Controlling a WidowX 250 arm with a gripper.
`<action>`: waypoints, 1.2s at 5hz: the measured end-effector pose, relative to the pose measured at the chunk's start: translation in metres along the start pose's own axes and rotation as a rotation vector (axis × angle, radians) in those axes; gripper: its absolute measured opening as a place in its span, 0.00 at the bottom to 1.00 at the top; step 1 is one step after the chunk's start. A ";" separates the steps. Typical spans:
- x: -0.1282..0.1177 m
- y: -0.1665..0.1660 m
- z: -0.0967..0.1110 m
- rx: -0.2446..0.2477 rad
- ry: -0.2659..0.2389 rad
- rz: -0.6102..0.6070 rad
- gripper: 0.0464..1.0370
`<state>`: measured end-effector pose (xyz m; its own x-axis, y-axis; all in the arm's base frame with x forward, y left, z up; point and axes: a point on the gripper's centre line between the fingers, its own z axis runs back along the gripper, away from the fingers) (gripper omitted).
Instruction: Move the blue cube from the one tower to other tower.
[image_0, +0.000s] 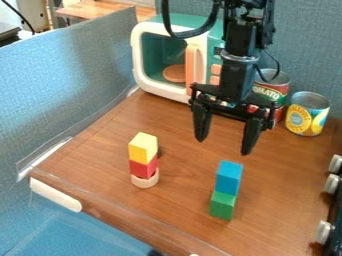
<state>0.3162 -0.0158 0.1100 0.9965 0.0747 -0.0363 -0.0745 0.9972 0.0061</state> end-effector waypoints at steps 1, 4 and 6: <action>0.003 0.000 -0.006 0.015 0.003 -0.002 0.96; 0.012 -0.011 -0.038 0.014 0.016 0.077 0.96; 0.008 -0.015 -0.052 -0.001 0.047 0.110 0.96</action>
<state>0.3230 -0.0301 0.0578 0.9795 0.1837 -0.0827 -0.1834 0.9830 0.0115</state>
